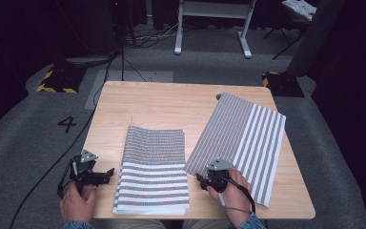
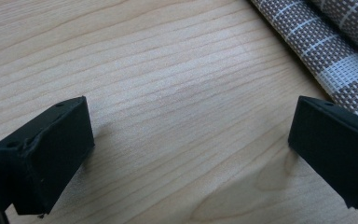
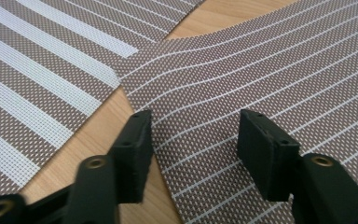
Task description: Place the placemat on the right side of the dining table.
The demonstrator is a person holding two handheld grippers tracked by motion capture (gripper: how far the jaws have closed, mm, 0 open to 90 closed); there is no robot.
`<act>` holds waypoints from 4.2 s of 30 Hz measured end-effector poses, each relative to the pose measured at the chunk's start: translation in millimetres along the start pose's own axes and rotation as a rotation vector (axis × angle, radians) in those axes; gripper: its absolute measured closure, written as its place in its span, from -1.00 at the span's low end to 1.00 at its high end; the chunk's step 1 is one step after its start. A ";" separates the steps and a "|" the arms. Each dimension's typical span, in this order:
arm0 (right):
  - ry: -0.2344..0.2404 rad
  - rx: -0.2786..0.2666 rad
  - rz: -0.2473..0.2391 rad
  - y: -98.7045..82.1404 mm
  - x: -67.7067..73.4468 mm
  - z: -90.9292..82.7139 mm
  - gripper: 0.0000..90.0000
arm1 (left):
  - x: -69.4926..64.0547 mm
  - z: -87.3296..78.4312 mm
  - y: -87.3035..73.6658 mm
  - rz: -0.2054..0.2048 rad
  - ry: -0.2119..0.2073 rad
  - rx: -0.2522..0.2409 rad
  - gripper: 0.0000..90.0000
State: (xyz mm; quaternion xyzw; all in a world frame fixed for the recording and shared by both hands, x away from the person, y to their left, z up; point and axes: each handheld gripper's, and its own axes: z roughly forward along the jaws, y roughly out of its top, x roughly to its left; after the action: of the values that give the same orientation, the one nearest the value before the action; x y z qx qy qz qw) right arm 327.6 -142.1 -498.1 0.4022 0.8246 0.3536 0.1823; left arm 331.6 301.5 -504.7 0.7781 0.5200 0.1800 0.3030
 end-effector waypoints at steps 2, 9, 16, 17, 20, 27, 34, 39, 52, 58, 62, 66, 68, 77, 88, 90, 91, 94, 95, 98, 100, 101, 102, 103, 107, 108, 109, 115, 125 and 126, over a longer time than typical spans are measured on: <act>0.000 -0.014 -0.023 -0.9 -3.4 -0.1 0.32 | 0.0 0.0 0.0 0.000 0.000 0.000 -1.00; 0.011 0.021 -0.083 1.5 -11.4 -8.3 0.88 | 0.0 0.0 0.0 0.000 0.000 0.000 -1.00; 0.084 0.034 -0.090 -9.6 -12.4 -30.5 0.89 | 0.0 0.0 0.0 0.000 0.000 0.000 -1.00; 0.094 0.033 -0.095 -12.3 -12.0 -34.4 0.89 | 0.0 0.0 0.0 0.000 0.000 0.000 -1.00; 0.124 0.046 -0.120 -17.7 -9.9 -43.4 0.87 | 0.0 0.0 0.0 0.000 0.000 0.000 -1.00; 0.192 0.049 -0.153 -33.8 -12.5 -64.4 0.82 | 0.3 0.2 0.2 0.003 -0.002 0.001 -1.00; 0.188 0.067 -0.154 -49.8 -25.4 -87.0 0.76 | 0.2 0.6 0.3 0.001 -0.002 -0.001 -1.00; 0.162 0.068 -0.117 -58.8 -39.3 -98.9 0.76 | 0.2 0.6 0.3 0.001 -0.002 -0.001 -1.00; 0.033 0.066 -0.140 -64.6 -56.3 -104.9 0.73 | 0.0 0.7 0.3 -0.002 -0.001 -0.002 -1.00; 0.011 0.050 -0.127 -64.3 -63.7 -98.5 0.74 | 0.4 0.5 0.4 0.002 -0.005 0.001 -1.00; 0.000 0.049 -0.123 -63.8 -67.6 -95.9 0.74 | 0.0 0.6 0.3 -0.002 -0.001 -0.001 -1.00; -0.001 0.045 -0.117 -63.1 -70.1 -95.1 0.73 | 0.3 0.6 0.3 0.002 -0.002 0.000 -1.00; -0.003 0.038 -0.111 -63.4 -71.0 -93.8 0.73 | 0.1 0.7 0.3 -0.001 -0.001 -0.001 -1.00; -0.004 0.031 -0.087 -63.8 -72.3 -91.4 0.66 | 0.0 0.6 0.3 -0.002 -0.001 -0.001 -1.00; 0.048 -0.027 -0.011 -57.1 -65.0 -99.9 0.56 | 0.1 0.6 0.3 -0.002 -0.002 0.000 -1.00; 0.049 -0.006 -0.013 -56.2 -65.1 -95.2 0.63 | 0.1 0.6 0.3 -0.002 -0.002 0.000 -1.00; 0.047 0.001 -0.015 -56.4 -65.1 -93.2 0.63 | 0.1 0.7 0.3 -0.002 -0.002 -0.001 -1.00; 0.034 0.037 -0.015 -59.8 -67.5 -86.2 0.55 | 0.1 0.6 0.3 -0.002 -0.002 0.000 -1.00; 0.033 0.046 -0.010 -61.5 -68.4 -84.7 0.50 | 0.1 0.6 0.3 -0.003 -0.002 0.000 -1.00; 0.043 0.057 0.009 -67.0 -71.2 -82.7 0.47 | 0.1 0.6 0.3 -0.002 -0.002 0.000 -1.00; 0.039 0.051 0.004 -69.3 -71.9 -82.8 0.47 | 0.2 0.6 0.4 0.000 -0.002 0.000 -1.00; 0.036 0.054 -0.002 -69.7 -72.9 -83.7 0.47 | 0.2 0.5 0.4 -0.002 -0.004 0.001 -1.00; 0.038 0.054 0.005 -69.8 -72.7 -83.9 0.47 | 0.2 0.5 0.4 -0.002 -0.004 0.001 -1.00; 0.040 0.053 0.012 -70.0 -72.6 -84.3 0.47 | 0.1 0.6 0.3 -0.002 -0.001 0.000 -1.00; 0.036 0.059 -0.006 -70.6 -73.1 -85.2 0.47 | 0.1 0.6 0.3 -0.003 -0.002 0.000 -1.00; 0.038 0.059 0.000 -70.7 -72.4 -85.2 0.47 | 0.1 0.6 0.3 -0.002 -0.002 0.000 -1.00; 0.037 0.059 -0.002 -70.8 -72.6 -85.4 0.47 | 0.1 0.6 0.3 -0.002 -0.002 0.000 -1.00; 0.027 0.057 -0.013 -71.3 -71.4 -85.5 0.46 | 0.1 0.6 0.3 -0.002 -0.002 0.000 -1.00; 0.030 -0.051 -0.013 -51.9 -65.0 -101.1 0.20 | 0.3 0.2 0.2 0.002 -0.001 0.001 -1.00; 0.032 -0.066 -0.017 -47.5 -64.7 -103.6 0.17 | 0.0 0.2 0.1 -0.001 0.000 0.000 -1.00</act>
State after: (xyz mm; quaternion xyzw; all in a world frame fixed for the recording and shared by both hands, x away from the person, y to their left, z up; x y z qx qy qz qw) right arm 281.1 -258.9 -460.9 0.3832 0.8186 0.3855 0.1854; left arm 331.7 301.5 -504.8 0.7778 0.5205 0.1797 0.3029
